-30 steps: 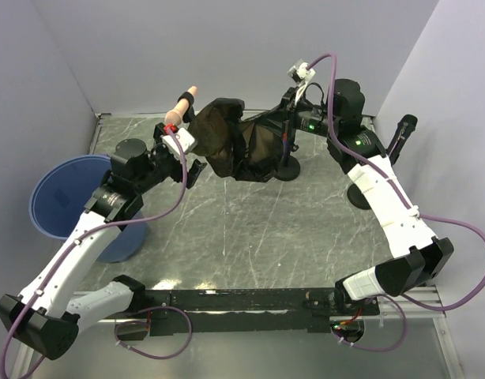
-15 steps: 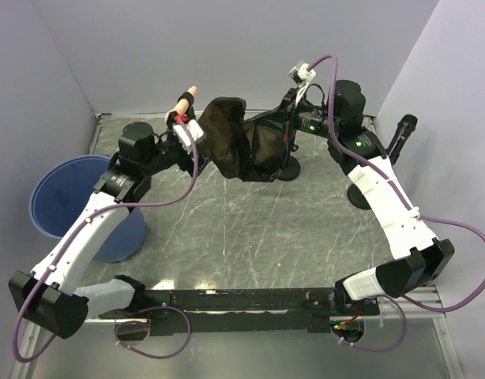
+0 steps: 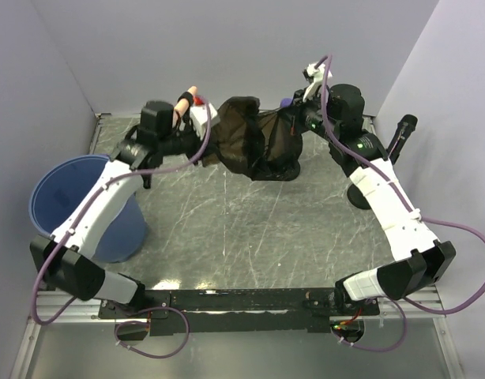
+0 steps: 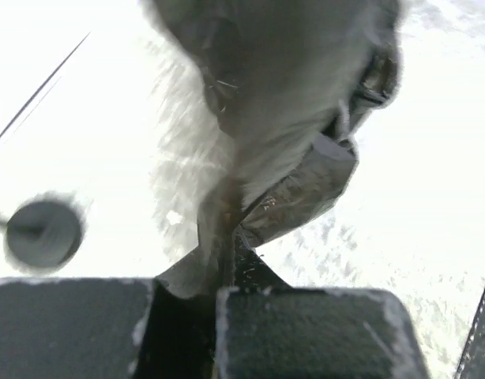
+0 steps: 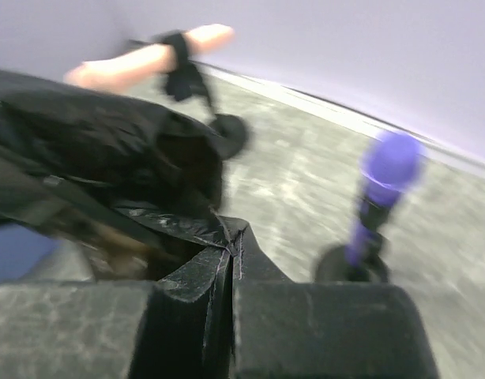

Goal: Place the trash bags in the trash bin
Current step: Unfold the trash bag at the center of the board.

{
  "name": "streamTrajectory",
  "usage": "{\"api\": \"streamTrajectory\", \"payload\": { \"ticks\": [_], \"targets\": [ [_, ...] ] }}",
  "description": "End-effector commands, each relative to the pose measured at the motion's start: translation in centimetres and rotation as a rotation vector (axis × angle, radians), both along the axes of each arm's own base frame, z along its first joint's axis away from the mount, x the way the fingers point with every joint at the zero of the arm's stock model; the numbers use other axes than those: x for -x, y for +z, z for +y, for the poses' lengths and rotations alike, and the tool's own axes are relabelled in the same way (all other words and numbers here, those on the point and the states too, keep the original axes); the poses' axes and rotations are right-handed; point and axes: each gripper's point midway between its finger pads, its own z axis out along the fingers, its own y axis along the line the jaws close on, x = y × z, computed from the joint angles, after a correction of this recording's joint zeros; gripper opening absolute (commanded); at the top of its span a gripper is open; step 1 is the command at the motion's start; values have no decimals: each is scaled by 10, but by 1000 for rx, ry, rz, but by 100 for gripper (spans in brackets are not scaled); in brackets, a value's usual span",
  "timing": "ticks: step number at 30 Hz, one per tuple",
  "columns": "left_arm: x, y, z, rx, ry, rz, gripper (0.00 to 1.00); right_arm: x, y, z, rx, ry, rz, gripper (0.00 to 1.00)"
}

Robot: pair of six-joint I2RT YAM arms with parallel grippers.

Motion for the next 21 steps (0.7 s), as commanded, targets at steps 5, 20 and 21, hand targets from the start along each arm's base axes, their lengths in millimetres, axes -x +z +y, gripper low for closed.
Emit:
{"api": "streamTrajectory", "payload": {
  "ticks": [5, 20, 21],
  "targets": [
    [-33, 145, 21, 71, 235, -103, 1, -41, 78, -28, 65, -196, -146, 0],
    [-4, 175, 20, 182, 233, -613, 1, 20, 150, 3, 89, -129, -798, 0],
    [-9, 94, 20, 73, 238, -471, 1, 12, 66, 9, 157, -83, -575, 0]
  ]
}}
